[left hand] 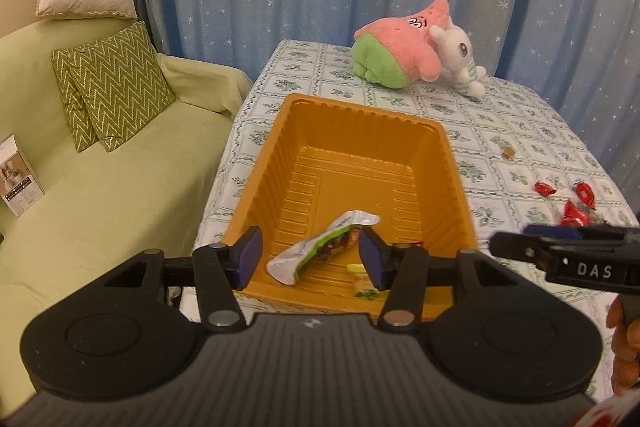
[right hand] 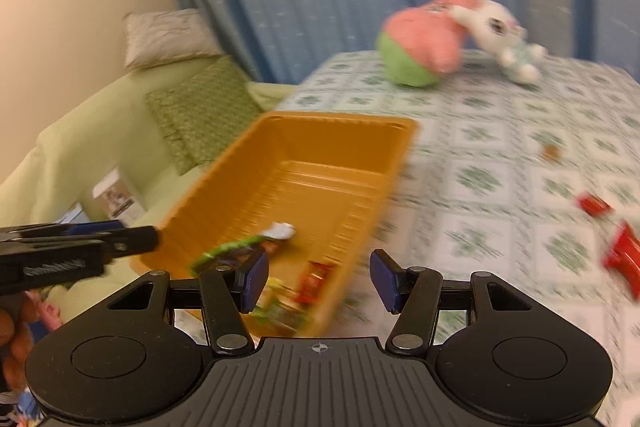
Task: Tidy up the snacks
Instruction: 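Move both open tools back toward the red candies on the table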
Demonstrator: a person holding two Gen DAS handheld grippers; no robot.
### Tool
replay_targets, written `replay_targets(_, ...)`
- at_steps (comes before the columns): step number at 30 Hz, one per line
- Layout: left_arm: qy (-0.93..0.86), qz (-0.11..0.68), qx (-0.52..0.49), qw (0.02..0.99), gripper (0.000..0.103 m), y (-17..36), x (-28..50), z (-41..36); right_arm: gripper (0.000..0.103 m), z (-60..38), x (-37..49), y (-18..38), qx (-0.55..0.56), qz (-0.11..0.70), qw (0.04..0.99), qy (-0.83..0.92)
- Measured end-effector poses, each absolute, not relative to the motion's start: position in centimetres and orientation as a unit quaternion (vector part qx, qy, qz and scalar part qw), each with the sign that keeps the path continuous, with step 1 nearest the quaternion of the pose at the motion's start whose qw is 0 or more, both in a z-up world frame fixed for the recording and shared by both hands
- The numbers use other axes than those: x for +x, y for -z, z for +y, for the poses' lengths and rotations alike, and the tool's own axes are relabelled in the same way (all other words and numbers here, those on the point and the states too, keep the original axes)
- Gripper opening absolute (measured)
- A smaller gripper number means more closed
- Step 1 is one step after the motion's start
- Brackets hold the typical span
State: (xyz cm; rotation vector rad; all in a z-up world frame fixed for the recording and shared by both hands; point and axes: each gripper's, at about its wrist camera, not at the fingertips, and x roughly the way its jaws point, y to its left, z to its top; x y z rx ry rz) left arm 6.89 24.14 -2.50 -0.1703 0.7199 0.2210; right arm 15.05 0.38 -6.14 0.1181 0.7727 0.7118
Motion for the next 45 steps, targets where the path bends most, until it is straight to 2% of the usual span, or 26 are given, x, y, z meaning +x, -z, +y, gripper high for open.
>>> replay_targets(20, -0.025, 0.341, -0.085, 0.936, 0.071, 0.6, 5.5, 10.7, 0.056, -17.8, 11.1, 5.7, 0.089, 0.361, 0.914, -0.165)
replay_targets(32, 0.045, 0.358, -0.06, 0.931, 0.075, 1.5, 7.5, 2.7, 0.056, -25.4, 9.7, 6.3, 0.105, 0.353, 0.924, -0.103)
replay_targets(45, 0.07, 0.368, -0.047, 0.926, 0.076, 2.4, 11.0, -1.5, 0.056, -29.7, 12.4, 7.1, 0.081, 0.35, 0.929, -0.092)
